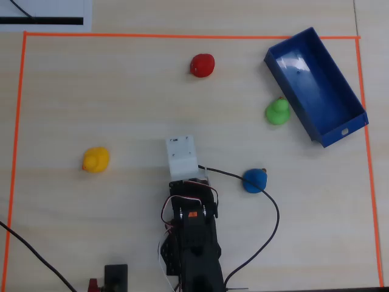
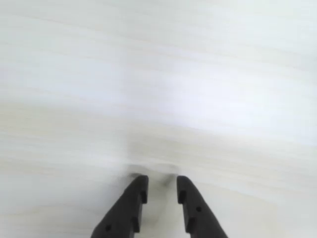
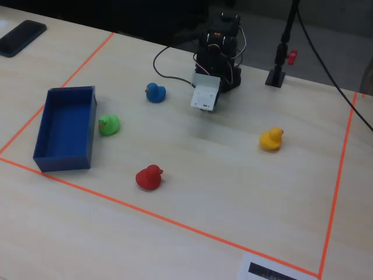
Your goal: Grasp green duck and put it into box.
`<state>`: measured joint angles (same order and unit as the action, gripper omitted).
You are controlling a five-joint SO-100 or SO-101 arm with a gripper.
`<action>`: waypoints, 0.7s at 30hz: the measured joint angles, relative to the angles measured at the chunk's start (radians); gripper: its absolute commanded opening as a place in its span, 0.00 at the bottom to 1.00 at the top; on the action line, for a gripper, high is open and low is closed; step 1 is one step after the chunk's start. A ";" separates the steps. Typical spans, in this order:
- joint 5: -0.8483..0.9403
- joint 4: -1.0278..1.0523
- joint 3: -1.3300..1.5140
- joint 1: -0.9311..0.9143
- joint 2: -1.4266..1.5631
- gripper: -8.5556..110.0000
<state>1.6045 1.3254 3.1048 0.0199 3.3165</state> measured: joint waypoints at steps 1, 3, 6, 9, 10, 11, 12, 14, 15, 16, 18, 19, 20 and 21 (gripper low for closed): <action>0.000 0.000 0.000 0.000 0.000 0.12; 0.000 0.000 0.000 0.000 0.000 0.12; 0.000 0.000 0.000 0.000 0.000 0.12; 0.000 0.000 0.000 0.000 0.000 0.12; 0.000 0.000 0.000 0.000 0.000 0.12; 0.000 0.000 0.000 0.000 0.000 0.12; 0.000 0.000 0.000 0.000 0.000 0.11; 0.000 0.000 0.000 0.000 0.000 0.11; 0.000 0.000 0.000 0.000 0.000 0.10; 0.000 0.000 0.000 0.000 0.000 0.10; 0.000 0.000 0.000 0.006 0.000 0.10; 0.000 0.000 0.000 0.014 0.000 0.10; 0.000 0.000 0.000 0.021 0.000 0.10; 0.000 0.000 0.000 0.028 0.000 0.10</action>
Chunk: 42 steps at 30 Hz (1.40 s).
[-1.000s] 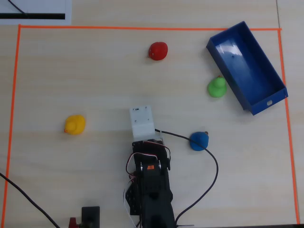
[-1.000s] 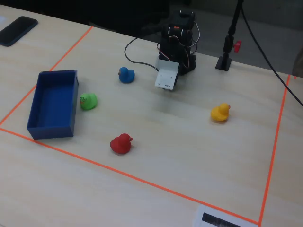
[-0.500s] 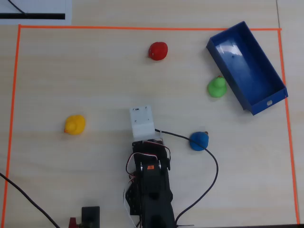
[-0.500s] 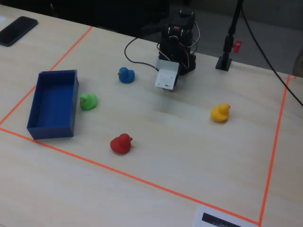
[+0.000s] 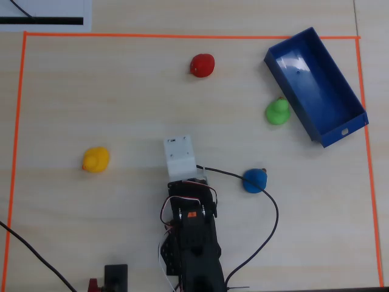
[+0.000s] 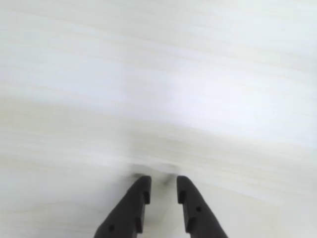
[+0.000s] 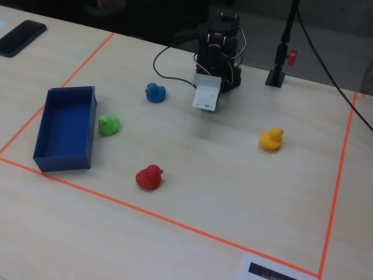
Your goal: Grasp green duck and put it into box.
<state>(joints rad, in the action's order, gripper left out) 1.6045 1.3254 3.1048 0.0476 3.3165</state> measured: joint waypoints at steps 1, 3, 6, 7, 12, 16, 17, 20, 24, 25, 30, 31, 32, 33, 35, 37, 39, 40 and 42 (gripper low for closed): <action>0.000 0.000 0.000 0.003 0.000 0.10; 0.000 0.000 0.000 0.006 0.000 0.09; 0.015 -0.015 0.006 0.006 -0.009 0.07; 0.017 -0.026 0.002 0.008 -0.031 0.07; 0.002 -0.273 -0.143 -0.029 -0.249 0.11; -0.089 -0.503 -0.391 -0.087 -0.491 0.15; -0.117 -0.551 -0.465 -0.106 -0.558 0.15; -0.190 -0.634 -0.713 -0.175 -0.782 0.17; -0.213 -0.644 -1.065 -0.302 -1.097 0.19; -0.213 -0.655 -1.157 -0.342 -1.183 0.20; -0.213 -0.667 -1.499 -0.528 -1.539 0.27; -0.212 -0.667 -1.555 -0.569 -1.612 0.28; -0.212 -0.667 -1.594 -0.603 -1.664 0.28; -0.209 -0.667 -1.623 -0.637 -1.715 0.28; -0.189 -0.669 -1.638 -0.703 -1.802 0.28; -0.161 -0.669 -1.632 -0.761 -1.859 0.27; -0.132 -0.669 -1.598 -0.802 -1.865 0.28; -0.118 -0.669 -1.575 -0.816 -1.864 0.28; -0.095 -0.669 -1.514 -0.830 -1.864 0.28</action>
<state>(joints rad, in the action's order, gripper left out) 1.5094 0.6565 1.5907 -0.7823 1.4527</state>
